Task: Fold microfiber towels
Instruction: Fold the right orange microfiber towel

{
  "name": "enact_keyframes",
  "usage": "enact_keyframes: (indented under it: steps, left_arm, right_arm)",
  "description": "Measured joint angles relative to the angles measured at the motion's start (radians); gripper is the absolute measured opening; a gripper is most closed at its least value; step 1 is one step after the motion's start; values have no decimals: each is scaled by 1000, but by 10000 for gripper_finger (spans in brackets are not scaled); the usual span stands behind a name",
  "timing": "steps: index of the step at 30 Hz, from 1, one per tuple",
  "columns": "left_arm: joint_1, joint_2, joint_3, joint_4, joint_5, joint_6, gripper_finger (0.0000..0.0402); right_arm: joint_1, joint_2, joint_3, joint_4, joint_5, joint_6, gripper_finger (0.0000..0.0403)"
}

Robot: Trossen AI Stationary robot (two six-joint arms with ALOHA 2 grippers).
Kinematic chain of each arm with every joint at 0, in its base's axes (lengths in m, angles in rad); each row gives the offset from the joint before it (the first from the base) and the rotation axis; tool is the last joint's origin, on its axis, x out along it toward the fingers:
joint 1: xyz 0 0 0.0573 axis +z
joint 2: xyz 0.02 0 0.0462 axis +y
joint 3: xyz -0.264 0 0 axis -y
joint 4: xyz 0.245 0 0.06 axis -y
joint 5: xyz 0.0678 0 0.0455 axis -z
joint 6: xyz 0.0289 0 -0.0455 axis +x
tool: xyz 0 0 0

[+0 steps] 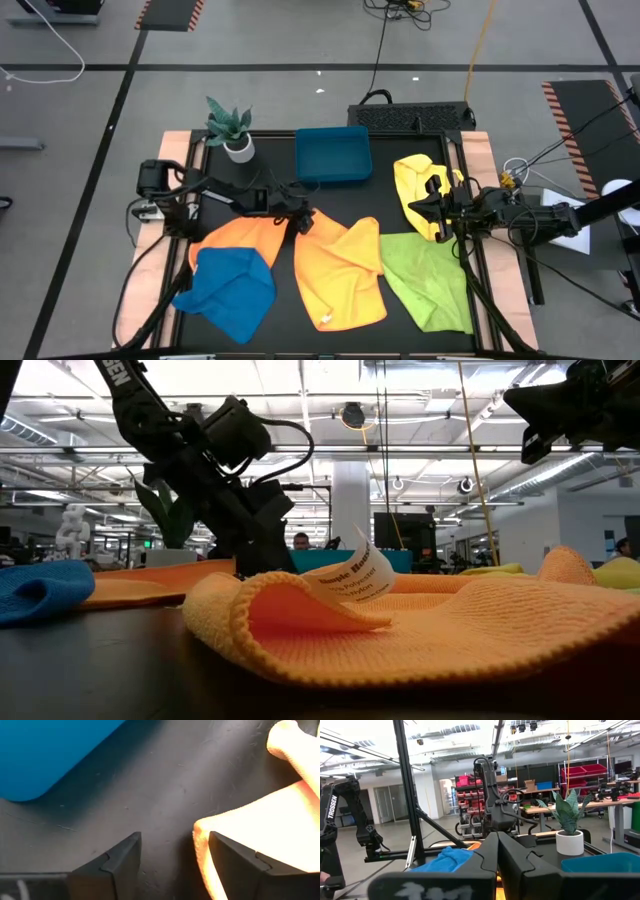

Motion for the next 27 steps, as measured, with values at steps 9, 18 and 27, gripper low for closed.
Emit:
enact_keyframes:
  steps: [9, 18, 27]
  left_arm:
    - [-29, 0, 0, 59, 0, 61, 106]
    - [-52, 0, 0, 95, 1, 126, 11]
    - [-91, -4, 0, 98, -53, 202, 3]
  right_arm:
    - [0, 0, 0, 0, 0, 0, 0]
    - [0, 0, 0, 0, 0, 4, 0]
    - [0, 0, 0, 1, 0, 8, 0]
